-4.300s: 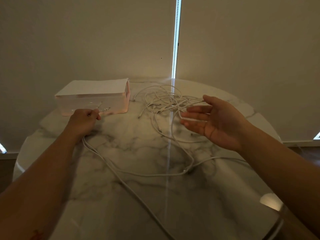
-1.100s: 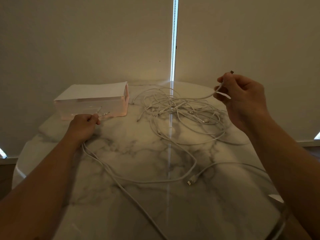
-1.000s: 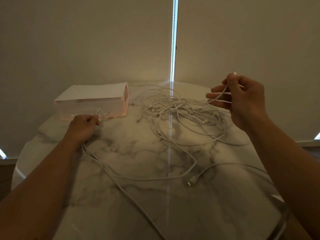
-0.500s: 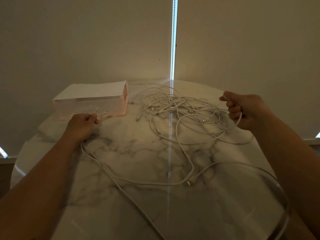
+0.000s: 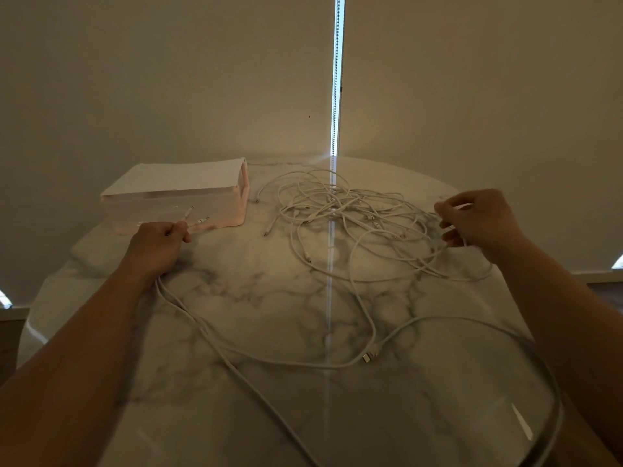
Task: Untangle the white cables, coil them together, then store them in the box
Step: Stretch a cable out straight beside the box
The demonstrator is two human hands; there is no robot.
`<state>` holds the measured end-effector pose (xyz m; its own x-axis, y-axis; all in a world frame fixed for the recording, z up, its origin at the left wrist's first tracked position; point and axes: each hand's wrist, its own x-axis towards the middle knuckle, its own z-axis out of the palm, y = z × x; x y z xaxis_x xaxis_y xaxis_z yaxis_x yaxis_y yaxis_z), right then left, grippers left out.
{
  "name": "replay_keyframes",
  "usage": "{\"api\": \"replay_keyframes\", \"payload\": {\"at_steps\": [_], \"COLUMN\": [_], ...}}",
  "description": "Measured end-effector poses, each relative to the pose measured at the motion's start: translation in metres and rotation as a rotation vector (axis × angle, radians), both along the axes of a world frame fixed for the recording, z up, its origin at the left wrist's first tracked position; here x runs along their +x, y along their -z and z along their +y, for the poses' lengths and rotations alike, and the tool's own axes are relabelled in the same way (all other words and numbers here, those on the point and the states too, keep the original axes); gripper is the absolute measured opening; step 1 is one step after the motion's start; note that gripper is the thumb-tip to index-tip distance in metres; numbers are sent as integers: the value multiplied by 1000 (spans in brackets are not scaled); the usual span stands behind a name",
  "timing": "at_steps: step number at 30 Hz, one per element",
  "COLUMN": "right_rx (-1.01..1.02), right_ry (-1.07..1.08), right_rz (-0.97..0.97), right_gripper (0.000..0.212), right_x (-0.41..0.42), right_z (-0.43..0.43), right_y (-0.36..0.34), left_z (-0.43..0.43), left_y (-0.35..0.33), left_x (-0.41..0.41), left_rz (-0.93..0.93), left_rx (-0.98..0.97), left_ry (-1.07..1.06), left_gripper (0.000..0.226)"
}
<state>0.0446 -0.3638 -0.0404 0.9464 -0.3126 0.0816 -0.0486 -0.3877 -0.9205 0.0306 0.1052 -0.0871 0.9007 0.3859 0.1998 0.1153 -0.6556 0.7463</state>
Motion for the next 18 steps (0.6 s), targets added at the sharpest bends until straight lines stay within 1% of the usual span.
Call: {"api": "replay_keyframes", "payload": {"at_steps": [2, 4, 6, 8, 10, 11, 12, 13, 15, 16, 18], "right_rx": [41, 81, 47, 70, 46, 26, 8, -23, -161, -255, -431], "right_ry": [-115, -291, -476, -681, -852, -888, -878, -821, -631, -534, -388], "right_rz": [-12, -10, 1, 80, 152, 145, 97, 12, -198, -283, -340], "right_gripper": [33, 36, 32, 29, 38, 41, 36, 27, 9, 4, 9], "right_x": [-4, -11, -18, -24, -31, -33, -35, -36, -34, -31, -24], "right_z": [2, 8, 14, 17, 18, 19, 20, 21, 24, 26, 27], "right_y": [2, -4, -8, -12, -17, -19, -19, -20, -20, -18, -17], "left_z": [0, 1, 1, 1, 2, 1, 1, 0, 0, 0, 0], "left_y": [0, 1, 1, 1, 2, 2, 2, 1, 1, 1, 0], "left_x": [1, 1, 1, 2, 2, 2, 2, 2, 1, 1, 1], "left_rz": [-6, -4, 2, 2, 0, -1, -4, -8, -11, -7, -3], "left_rx": [-2, -4, -7, -9, -8, -9, -11, -12, -11, -6, -1], "left_ry": [-3, -3, -4, -3, -4, -5, -5, -7, -7, -7, -8], "left_gripper": [40, 40, 40, 41, 40, 40, 40, 40, 40, 40, 40]}}
